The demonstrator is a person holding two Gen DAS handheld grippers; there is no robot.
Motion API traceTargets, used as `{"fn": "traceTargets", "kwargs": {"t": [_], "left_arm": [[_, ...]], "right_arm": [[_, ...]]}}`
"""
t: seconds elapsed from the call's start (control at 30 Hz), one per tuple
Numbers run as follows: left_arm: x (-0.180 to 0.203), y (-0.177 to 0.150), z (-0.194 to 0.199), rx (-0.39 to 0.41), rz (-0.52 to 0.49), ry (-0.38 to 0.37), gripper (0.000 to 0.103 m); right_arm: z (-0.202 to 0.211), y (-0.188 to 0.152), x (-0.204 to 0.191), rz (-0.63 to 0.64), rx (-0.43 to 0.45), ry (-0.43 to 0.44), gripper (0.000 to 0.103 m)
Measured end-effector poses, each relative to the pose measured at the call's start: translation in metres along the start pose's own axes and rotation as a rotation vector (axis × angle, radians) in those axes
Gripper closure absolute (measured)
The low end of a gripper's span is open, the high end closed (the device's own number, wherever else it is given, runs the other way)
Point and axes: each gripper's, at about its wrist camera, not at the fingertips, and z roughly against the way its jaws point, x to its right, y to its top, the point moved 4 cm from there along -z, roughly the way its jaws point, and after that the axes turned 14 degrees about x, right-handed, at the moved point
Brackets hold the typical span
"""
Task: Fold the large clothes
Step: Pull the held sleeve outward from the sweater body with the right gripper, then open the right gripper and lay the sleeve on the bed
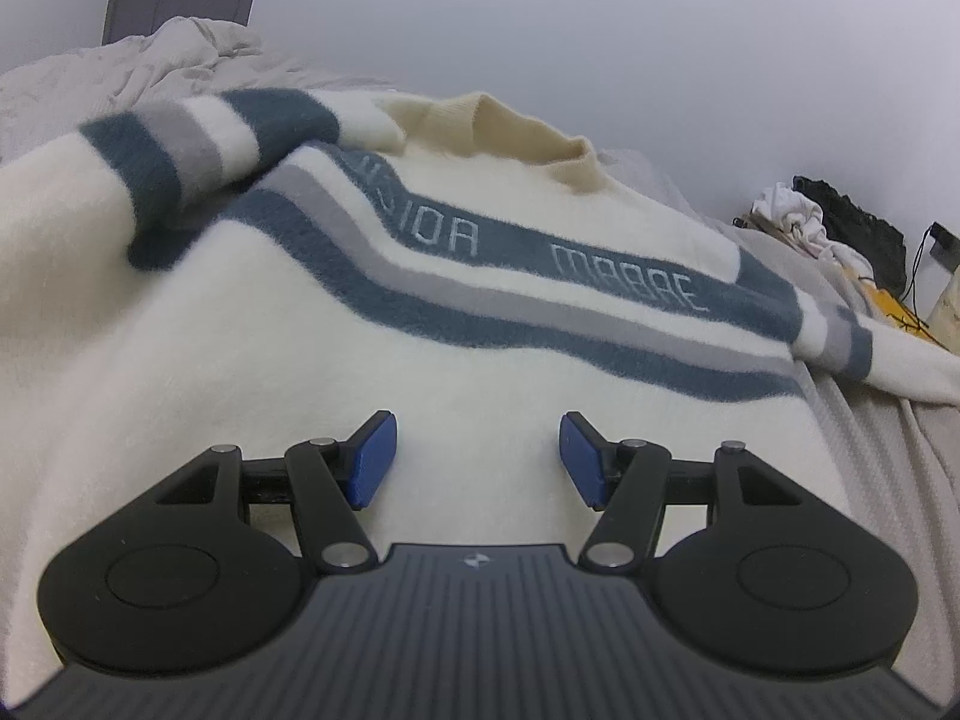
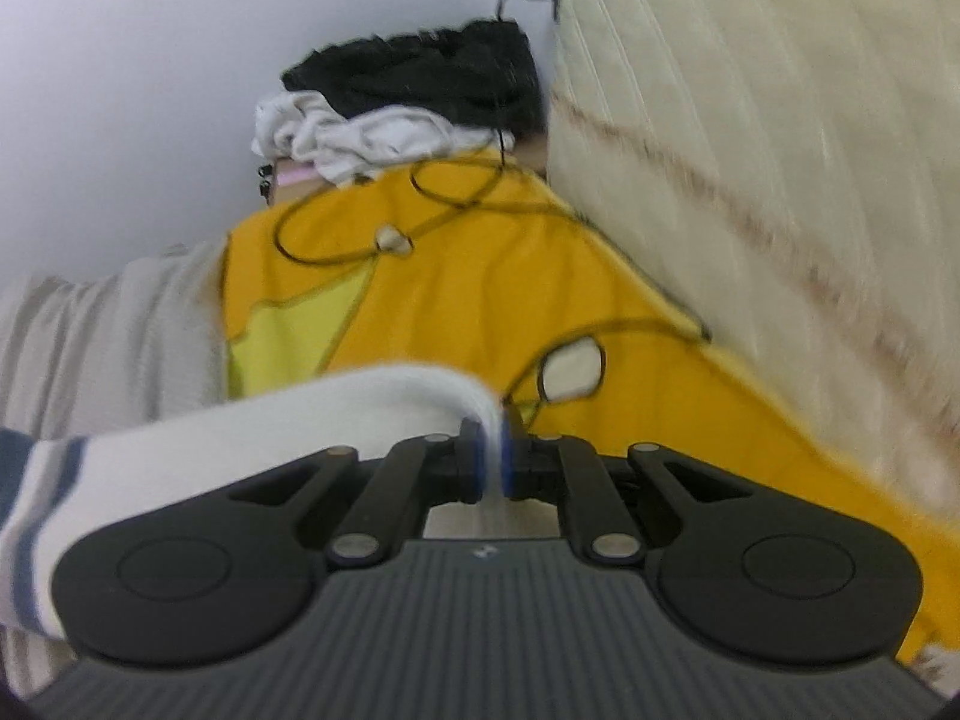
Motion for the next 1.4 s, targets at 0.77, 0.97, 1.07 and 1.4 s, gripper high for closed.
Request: {"fn": "traceTargets", "kwargs": {"t": [0.77, 0.97, 1.07, 1.4], "left_arm": [[0.041, 0.024, 0.089, 0.077, -0.133, -0.042, 0.037], [0.046, 0.039, 0.137, 0.144, -0.129, -0.056, 0.037], [0.044, 0.043, 0.162, 0.172, -0.125, -0.065, 0.037], [0.017, 0.041, 0.212, 0.161, -0.097, -0.046, 0.037]], "right_arm": [[0.113, -0.003, -0.028, -0.096, 0.095, 0.192, 0.035], [0.183, -0.014, -0.088, -0.056, 0.117, 0.321, 0.035], [0.224, -0.026, -0.123, -0.052, 0.115, 0.407, 0.035], [0.363, -0.081, -0.229, -0.005, 0.085, 0.69, 0.035]]}}
